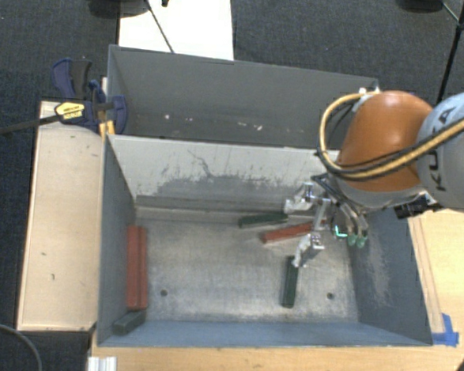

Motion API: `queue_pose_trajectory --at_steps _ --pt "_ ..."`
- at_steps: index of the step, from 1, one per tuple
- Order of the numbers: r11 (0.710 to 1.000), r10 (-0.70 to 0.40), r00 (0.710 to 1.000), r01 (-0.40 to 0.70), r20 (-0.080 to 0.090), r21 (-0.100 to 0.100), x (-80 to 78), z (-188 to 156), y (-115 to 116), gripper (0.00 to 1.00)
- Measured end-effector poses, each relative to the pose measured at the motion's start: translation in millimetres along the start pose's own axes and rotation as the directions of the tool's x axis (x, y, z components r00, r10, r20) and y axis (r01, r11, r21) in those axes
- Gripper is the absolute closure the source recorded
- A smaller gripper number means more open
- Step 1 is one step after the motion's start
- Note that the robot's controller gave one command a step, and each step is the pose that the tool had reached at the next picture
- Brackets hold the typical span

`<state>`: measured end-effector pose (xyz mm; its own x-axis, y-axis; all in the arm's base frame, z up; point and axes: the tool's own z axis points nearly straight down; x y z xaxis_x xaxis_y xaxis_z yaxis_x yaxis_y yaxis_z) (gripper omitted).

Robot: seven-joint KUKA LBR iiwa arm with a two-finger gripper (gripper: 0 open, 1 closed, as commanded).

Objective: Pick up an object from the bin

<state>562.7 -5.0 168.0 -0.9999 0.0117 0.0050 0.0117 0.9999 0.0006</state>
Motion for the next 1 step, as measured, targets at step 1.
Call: queue_pose_trajectory --at_steps 1 --pt "1.0 0.0 1.0 0.0 0.008 0.0 -2.0 -3.8 -0.1 0.0"
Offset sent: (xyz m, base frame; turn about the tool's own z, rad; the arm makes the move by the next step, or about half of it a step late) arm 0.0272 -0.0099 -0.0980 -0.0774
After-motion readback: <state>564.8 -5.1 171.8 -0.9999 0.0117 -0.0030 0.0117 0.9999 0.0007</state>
